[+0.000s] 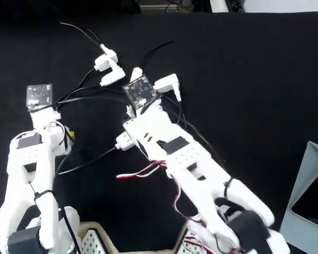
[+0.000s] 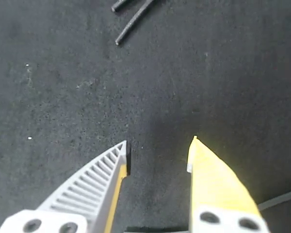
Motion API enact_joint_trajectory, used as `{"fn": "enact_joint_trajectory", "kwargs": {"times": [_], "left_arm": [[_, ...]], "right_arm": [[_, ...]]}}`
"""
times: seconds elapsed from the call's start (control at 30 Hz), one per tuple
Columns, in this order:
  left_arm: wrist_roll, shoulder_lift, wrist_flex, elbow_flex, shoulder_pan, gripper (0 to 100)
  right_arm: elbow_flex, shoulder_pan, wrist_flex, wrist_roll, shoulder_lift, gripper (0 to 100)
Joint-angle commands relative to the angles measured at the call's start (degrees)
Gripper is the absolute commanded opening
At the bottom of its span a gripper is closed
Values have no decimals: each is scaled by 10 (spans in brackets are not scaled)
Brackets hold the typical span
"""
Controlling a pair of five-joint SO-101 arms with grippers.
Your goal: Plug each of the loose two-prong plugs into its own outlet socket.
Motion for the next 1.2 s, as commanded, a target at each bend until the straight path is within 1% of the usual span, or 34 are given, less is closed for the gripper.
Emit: {"fn": "enact_joint_trajectory", "kwargs": {"times": [0.0, 0.1, 0.33, 0.57, 0.67, 0.97, 1.1, 1.17], "left_arm": [[64, -18, -6, -75, 2, 211], [91, -18, -6, -107, 24, 211], [168, -18, -8, -128, 97, 211], [172, -18, -5, -141, 153, 211], [172, -38, -5, -128, 179, 211], [172, -202, -14, -38, 256, 211], [168, -242, -58, 7, 263, 211], [164, -251, -62, 19, 265, 223]], "right_arm": [[-9, 0, 25, -29, -52, 11], [-8, 0, 52, -66, -87, 11], [11, -47, 103, -91, -165, 11], [34, -55, 102, -91, -175, 11], [36, -55, 102, -91, -175, 11], [49, -55, 102, -89, -175, 11], [54, -55, 102, -88, -175, 11], [58, -55, 102, -88, -175, 11]]}}
